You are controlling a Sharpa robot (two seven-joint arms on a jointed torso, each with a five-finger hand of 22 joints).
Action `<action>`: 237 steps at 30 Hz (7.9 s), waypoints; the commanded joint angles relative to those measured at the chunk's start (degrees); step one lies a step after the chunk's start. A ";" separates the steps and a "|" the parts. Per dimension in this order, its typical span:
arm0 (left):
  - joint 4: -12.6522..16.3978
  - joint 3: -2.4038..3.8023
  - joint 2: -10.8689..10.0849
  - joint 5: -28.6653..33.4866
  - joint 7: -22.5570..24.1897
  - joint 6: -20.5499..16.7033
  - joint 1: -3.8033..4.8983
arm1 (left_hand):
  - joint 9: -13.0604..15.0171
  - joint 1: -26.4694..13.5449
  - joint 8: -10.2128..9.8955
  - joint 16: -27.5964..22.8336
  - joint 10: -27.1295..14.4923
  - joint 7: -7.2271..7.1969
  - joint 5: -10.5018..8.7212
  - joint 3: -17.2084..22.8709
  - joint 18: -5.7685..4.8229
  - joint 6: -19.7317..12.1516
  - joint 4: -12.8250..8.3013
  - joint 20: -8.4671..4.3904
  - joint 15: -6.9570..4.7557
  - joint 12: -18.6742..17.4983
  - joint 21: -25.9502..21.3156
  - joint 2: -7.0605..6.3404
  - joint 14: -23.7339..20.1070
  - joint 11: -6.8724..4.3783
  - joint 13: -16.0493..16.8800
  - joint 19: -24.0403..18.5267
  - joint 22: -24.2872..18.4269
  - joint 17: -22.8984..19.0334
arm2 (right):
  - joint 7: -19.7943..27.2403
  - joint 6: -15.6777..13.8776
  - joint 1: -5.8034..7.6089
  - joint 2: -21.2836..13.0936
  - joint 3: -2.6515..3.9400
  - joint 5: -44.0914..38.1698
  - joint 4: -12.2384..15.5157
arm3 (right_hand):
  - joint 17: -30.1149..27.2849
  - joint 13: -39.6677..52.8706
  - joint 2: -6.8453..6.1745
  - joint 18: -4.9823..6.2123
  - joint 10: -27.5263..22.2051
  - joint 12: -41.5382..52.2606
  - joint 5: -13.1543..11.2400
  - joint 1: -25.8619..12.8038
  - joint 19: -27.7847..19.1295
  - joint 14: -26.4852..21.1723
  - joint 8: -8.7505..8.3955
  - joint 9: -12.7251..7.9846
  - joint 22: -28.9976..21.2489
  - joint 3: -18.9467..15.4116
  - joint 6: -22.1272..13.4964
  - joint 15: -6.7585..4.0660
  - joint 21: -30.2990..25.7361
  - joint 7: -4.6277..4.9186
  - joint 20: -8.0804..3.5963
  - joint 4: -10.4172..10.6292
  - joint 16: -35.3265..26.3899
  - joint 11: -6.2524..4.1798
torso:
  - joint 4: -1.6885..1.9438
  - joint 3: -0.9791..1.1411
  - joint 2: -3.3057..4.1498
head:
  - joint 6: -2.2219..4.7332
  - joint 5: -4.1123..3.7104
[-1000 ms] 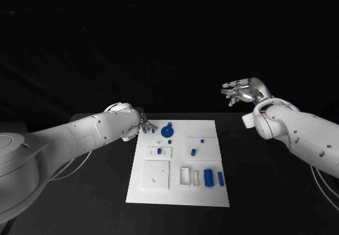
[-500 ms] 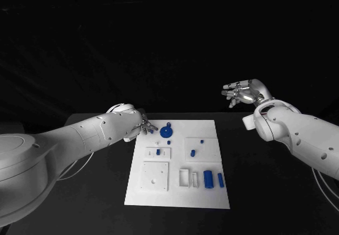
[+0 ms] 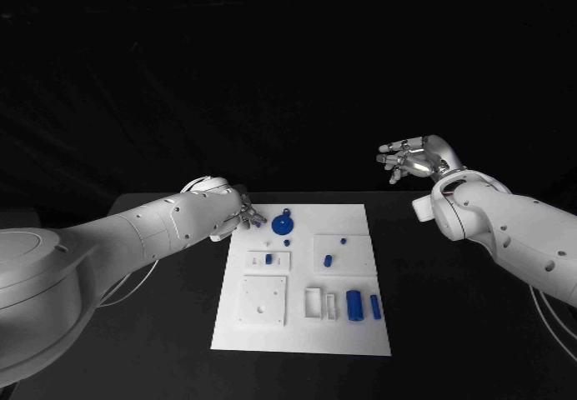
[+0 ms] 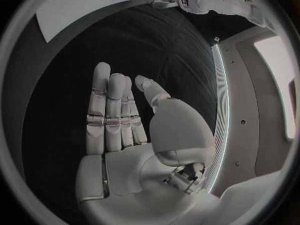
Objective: Assemble the parts on the task board
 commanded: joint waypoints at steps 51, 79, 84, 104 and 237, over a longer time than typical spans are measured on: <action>27.64 -0.33 -15.34 6.32 2.84 -20.22 0.12 | 20.71 3.98 0.10 0.37 2.17 -1.31 10.35 11.83 0.19 0.79 -8.43 -0.87 -1.01 -0.02 2.88 3.13 1.66 -1.22 -0.03 0.38 1.05 1.27 | -0.27 0.57 0.01 -1.28 0.02 -0.03 0.34 | 0.05 -0.09 -0.55 -0.41 -0.10 -0.17 0.19 0.11 1.43 0.49 -0.20 -0.06 -0.26 0.15 -0.41 -0.10 0.43 0.03 -0.11 0.41 -0.19 0.13 | 1.35 0.11 -0.83 | -1.34 0.14; 37.35 -5.89 -21.09 1.99 3.69 -32.58 -4.24 | 13.31 7.49 0.10 0.35 4.02 -1.50 8.95 10.23 0.19 2.54 -5.67 -1.29 -1.46 -0.10 3.55 1.82 3.91 -1.69 0.73 1.32 1.05 4.55 | -0.30 0.74 -0.39 -1.19 0.01 -0.01 -0.07 | 0.07 -0.06 -0.55 -0.41 -0.08 -0.12 0.36 0.04 1.45 0.57 -0.19 -0.05 -0.42 0.17 -0.36 -0.12 0.57 0.00 -0.13 0.57 -0.15 0.11 | 1.95 -0.03 -1.59 | -3.18 0.51; 36.86 -6.18 -20.65 2.20 3.35 -32.46 -5.14 | 13.02 7.59 0.09 0.36 4.01 -1.52 8.93 10.18 0.19 2.61 -5.60 -1.30 -1.47 0.04 3.59 1.79 4.02 -1.72 0.85 1.35 1.05 4.78 | -0.31 0.77 -0.45 -1.14 0.01 -0.01 -0.08 | 0.07 -0.06 -0.55 -0.41 -0.08 -0.12 0.36 0.04 1.45 0.57 -0.19 -0.05 -0.42 0.17 -0.36 -0.12 0.57 0.00 -0.13 0.57 -0.15 0.11 | 1.96 -0.02 -1.52 | -3.44 0.51; 34.66 -6.39 -18.74 2.30 2.67 -31.18 -6.58 | 11.94 7.78 0.06 0.28 3.93 -1.44 8.49 10.11 0.20 2.63 -5.77 -1.30 -1.48 0.10 3.71 1.94 4.09 -1.68 1.02 1.33 1.05 5.26 | -0.26 0.86 -0.53 -1.06 0.01 0.01 -0.09 | 0.09 -0.04 -0.48 -0.42 -0.06 -0.08 0.43 -0.03 1.47 0.63 -0.20 -0.06 -0.50 0.25 -0.35 -0.14 0.66 0.00 -0.15 0.66 -0.12 0.10 | 1.92 0.07 -1.54 | -3.98 0.31; 32.45 -6.33 -15.76 -3.43 -2.26 -22.41 -7.22 | 13.04 4.80 0.22 -0.31 4.15 -2.69 10.63 6.53 -0.28 4.62 -0.23 -1.62 -1.81 0.71 3.11 -1.63 4.59 -2.04 1.04 1.83 0.95 6.82 | -0.09 0.95 -0.83 -0.97 0.01 0.36 -0.29 | 0.15 0.16 -0.81 -0.43 -0.20 0.09 1.83 -0.45 1.40 0.69 -0.19 -0.05 -1.09 1.09 -0.35 -0.15 1.11 -0.01 -0.16 1.80 -0.13 0.09 | 1.96 0.04 -1.53 | -5.29 -0.62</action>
